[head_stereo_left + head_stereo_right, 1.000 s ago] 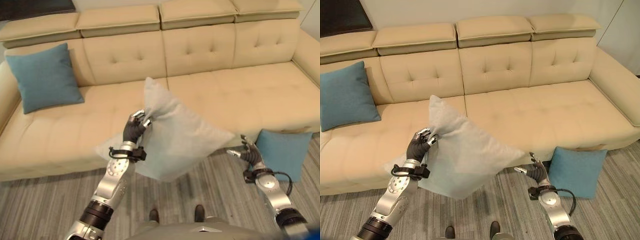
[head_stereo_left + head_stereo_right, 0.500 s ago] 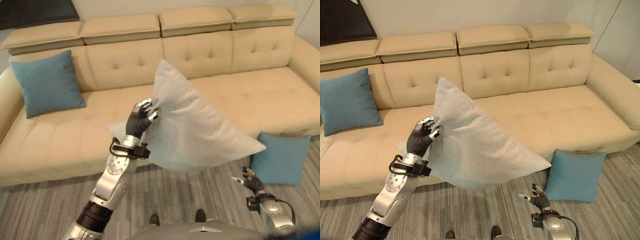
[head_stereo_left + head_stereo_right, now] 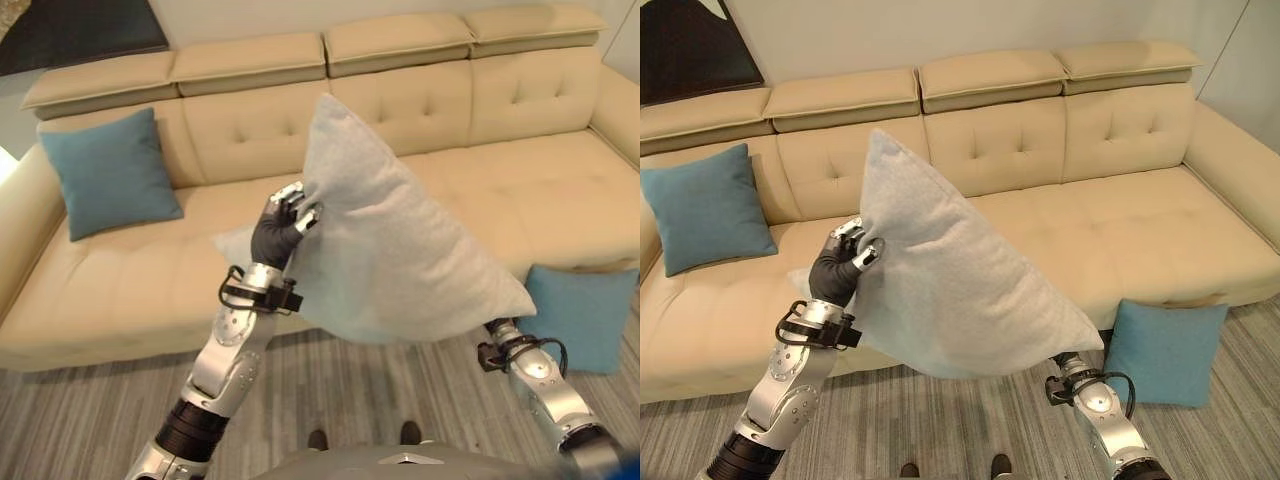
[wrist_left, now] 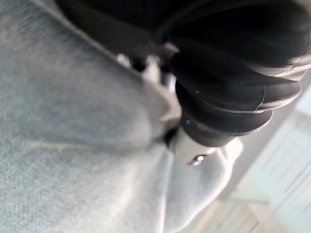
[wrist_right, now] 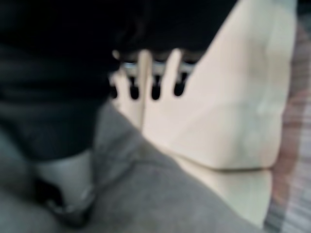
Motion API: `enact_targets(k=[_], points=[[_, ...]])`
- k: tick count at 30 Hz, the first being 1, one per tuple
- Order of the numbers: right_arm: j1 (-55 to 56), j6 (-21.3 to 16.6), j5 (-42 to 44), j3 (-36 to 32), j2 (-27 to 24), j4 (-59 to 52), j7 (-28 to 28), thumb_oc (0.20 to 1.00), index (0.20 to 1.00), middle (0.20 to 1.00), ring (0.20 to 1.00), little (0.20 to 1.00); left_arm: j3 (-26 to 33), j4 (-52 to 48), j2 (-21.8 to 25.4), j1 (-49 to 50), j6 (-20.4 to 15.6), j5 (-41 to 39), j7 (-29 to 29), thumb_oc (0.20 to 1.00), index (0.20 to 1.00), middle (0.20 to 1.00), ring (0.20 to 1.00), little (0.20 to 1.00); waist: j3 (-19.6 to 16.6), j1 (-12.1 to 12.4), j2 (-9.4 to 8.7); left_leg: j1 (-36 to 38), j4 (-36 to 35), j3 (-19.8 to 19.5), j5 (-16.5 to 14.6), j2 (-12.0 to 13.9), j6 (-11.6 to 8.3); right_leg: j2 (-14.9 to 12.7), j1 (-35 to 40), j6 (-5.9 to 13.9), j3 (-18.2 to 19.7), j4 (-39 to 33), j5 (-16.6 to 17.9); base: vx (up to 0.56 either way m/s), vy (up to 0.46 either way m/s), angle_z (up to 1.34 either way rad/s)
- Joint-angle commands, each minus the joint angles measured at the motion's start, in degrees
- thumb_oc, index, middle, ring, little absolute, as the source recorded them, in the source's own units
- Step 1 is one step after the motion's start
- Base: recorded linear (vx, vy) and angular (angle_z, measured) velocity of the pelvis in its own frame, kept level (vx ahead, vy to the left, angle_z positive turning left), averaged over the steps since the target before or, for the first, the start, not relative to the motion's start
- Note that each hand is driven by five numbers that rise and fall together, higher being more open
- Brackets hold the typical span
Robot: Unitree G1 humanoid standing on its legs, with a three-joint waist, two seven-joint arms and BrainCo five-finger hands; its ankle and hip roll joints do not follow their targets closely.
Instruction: Pick up all the scattered cushions and arrange them neatly on the sofa.
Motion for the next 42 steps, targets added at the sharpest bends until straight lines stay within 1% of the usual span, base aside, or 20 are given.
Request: enact_targets(k=[1,4,5,6,7,9,10,15,18,20,24,29,31,36,39,40,41,42], points=[[-8.91,-5.82,4.38,4.06,4.96,-10.26,5.18,1.000,1.000,1.000,1.000,1.000,-4.00,-1.50,-1.07,-7.45,-4.44,-1.42,-1.43,0.200,0.200,0.200,0.200,0.200,-1.81,-0.40,-3.43,0.99,0.16,1.74,0.00,-1.58,-1.26,-1.06,3.38,3.71,-0.95,0.48,-3.69,0.00,0.000,0.00],[-9.77,-5.87,5.43,5.21,5.62,-12.06,5.72,1.000,1.000,1.000,1.000,1.000,-4.13,-0.59,-1.18,-7.53,-4.59,-0.95,-0.89,0.200,0.200,0.200,0.200,0.200,-1.88,-0.31,-3.42,1.10,0.16,1.70,-0.05,-1.59,-1.25,-1.11,3.51,3.67,-1.03,0.48,-3.72,0.01,0.006,0.02],[-10.71,-6.17,7.45,6.38,6.55,-14.13,6.60,1.000,1.000,1.000,1.000,1.000,-3.86,0.55,-1.32,-7.36,-4.74,-0.18,-0.21,0.200,0.200,0.200,0.200,0.200,-1.87,-0.18,-3.45,1.11,0.16,1.68,-0.02,-1.58,-1.28,-1.13,3.57,3.68,-1.09,0.48,-3.72,0.00,0.009,0.04],[-10.72,-6.18,7.47,6.39,6.55,-14.13,6.61,0.799,0.799,0.799,0.799,0.799,-3.85,0.56,-1.32,-7.37,-4.74,-0.18,-0.21,0.200,0.200,0.200,0.200,0.200,-1.86,-0.19,-3.45,1.11,0.16,1.68,-0.02,-1.59,-1.28,-1.13,3.57,3.68,-1.10,0.48,-3.72,0.01,0.018,0.04],[-10.92,-6.41,9.97,6.55,7.37,-15.81,7.21,0.200,0.200,0.200,0.200,0.200,-3.47,1.94,-1.56,-6.94,-4.98,0.15,0.51,0.200,0.200,0.200,0.200,0.200,-1.93,-0.10,-3.47,1.08,0.16,1.70,0.02,-1.55,-1.31,-1.16,3.60,3.66,-1.16,0.48,-3.66,0.00,0.000,0.00],[-10.70,-6.68,10.76,6.22,7.59,-16.53,7.09,0.200,0.200,0.200,0.200,0.200,-3.33,2.63,-1.73,-6.76,-5.10,0.06,0.70,0.200,0.200,0.200,0.200,0.200,-1.94,-0.09,-3.47,0.99,0.16,1.70,0.04,-1.55,-1.32,-1.14,3.53,3.66,-1.20,0.48,-3.64,0.00,0.000,0.00],[-9.67,-7.39,11.71,4.92,8.04,-17.63,6.40,0.200,0.200,0.200,0.200,0.200,-2.65,3.73,-1.71,-5.63,-5.26,0.37,1.13,0.200,0.200,0.200,0.200,0.200,-1.98,-0.10,-3.55,0.83,0.16,1.64,0.15,-1.51,-1.35,-1.10,3.32,3.69,-1.13,0.48,-3.52,0.00,0.000,0.00],[-4.77,-8.70,9.00,-2.10,8.36,-20.33,2.61,0.200,0.200,0.200,0.200,0.200,-0.97,7.09,-2.10,-0.14,-4.63,-0.87,0.50,0.200,0.200,0.200,0.200,0.200,-2.45,-0.30,-4.18,0.26,0.16,1.86,0.27,-1.19,-1.27,-0.88,2.47,3.95,-0.86,0.48,-2.98,-0.02,0.005,-0.03],[-4.27,-8.87,6.65,-4.65,8.05,-20.77,0.22,0.200,0.200,0.200,0.200,0.200,-1.69,11.00,-2.48,2.17,-3.67,-1.49,-0.06,0.200,0.200,0.200,0.200,0.200,-2.66,-0.16,-4.85,-0.20,0.16,1.87,0.67,-0.98,-1.33,-0.77,1.84,4.08,-0.64,0.48,-2.40,-0.07,0.002,-0.07],[-3.71,-8.65,3.48,-6.20,7.52,-21.23,-1.73,0.200,0.200,0.200,0.200,0.200,-2.03,11.28,-1.99,3.53,-3.16,-1.87,-0.66,0.200,0.200,0.200,0.200,0.200,-2.72,0.05,-5.55,-0.51,0.16,1.94,0.99,-0.80,-1.33,-0.47,1.24,4.18,-0.36,0.48,-2.02,-0.07,-0.012,-0.01],[-2.88,-8.62,1.06,-7.19,7.26,-21.40,-3.32,0.200,0.200,0.200,0.200,0.200,-1.84,11.14,-1.43,4.21,-3.05,-0.70,-0.33,0.200,0.200,0.200,0.200,0.200,-2.71,0.11,-5.94,-0.27,0.16,1.85,0.99,-0.57,-1.38,-0.35,1.46,4.13,-0.51,0.48,-2.07,-0.02,-0.006,-0.02],[-1.11,-8.52,-0.37,-7.93,8.58,-19.88,-4.72,0.200,0.200,0.200,0.200,0.200,-1.33,11.48,-1.63,5.04,-2.89,-0.21,0.65,0.200,0.200,0.200,0.200,0.200,-2.73,0.12,-6.41,0.34,0.16,1.71,1.07,-0.24,-1.51,0.04,2.23,3.78,-0.65,0.57,-2.53,0.00,-0.009,0.01],[-0.61,-8.39,-2.08,-8.06,8.55,-19.49,-5.36,0.200,0.200,0.200,0.200,0.200,-1.25,11.60,-1.59,5.29,-2.76,0.06,0.77,0.200,0.200,0.200,0.200,0.200,-2.58,0.18,-6.47,0.53,0.16,1.46,1.27,0.02,-1.69,0.28,2.61,3.54,-0.76,0.73,-2.89,0.00,-0.016,0.01],[-0.88,-8.43,-2.74,-8.13,8.72,-18.35,-6.18,0.200,0.200,0.200,0.200,0.200,-1.32,11.68,-1.39,4.73,-2.75,0.58,1.10,0.200,0.200,0.200,0.200,0.200,-2.03,0.16,-6.55,0.36,0.54,0.73,1.95,0.65,-2.09,0.69,2.73,2.94,-0.95,1.54,-3.61,-0.01,-0.039,0.03],[-2.47,-8.36,-2.48,-7.56,8.27,-16.36,-6.32,0.200,0.200,0.200,0.200,0.200,-1.43,12.36,-1.44,3.33,-2.97,0.12,1.33,0.200,0.200,0.200,0.200,0.200,-0.66,0.40,-7.54,-2.94,6.56,-0.90,0.85,0.66,-1.85,0.73,2.27,2.13,-1.04,2.48,-4.19,-0.07,-0.082,0.19],[-3.38,-8.10,-2.91,-7.06,7.52,-15.65,-6.62,0.200,0.200,0.200,0.200,0.200,-1.45,12.67,-1.87,2.72,-3.13,-1.21,1.34,0.200,0.200,0.200,0.200,0.200,0.39,0.75,-8.16,-5.33,11.19,-1.60,0.44,0.37,-1.67,0.51,2.22,1.69,-1.35,3.14,-4.53,-0.06,-0.056,0.32],[-3.43,-8.12,-2.91,-7.05,7.52,-15.62,-6.62,0.200,0.200,0.200,0.200,0.200,-1.43,12.69,-1.87,2.68,-3.13,-1.22,1.33,0.200,0.200,0.200,0.200,0.200,0.38,0.66,-8.14,-5.55,11.47,-1.71,0.32,0.38,-1.67,0.52,2.16,1.68,-1.44,3.17,-4.54,-0.05,-0.040,0.25],[-3.85,-8.08,-3.21,-6.93,7.13,-15.33,-6.61,0.200,0.200,0.200,0.200,0.200,-1.43,12.82,-1.94,2.38,-3.32,-1.54,1.32,0.200,0.200,0.200,0.200,0.200,0.84,0.80,-8.30,-6.63,13.23,-2.06,0.36,0.10,-1.71,0.41,2.20,1.56,-1.65,3.44,-4.68,-0.01,-0.003,0.25]])
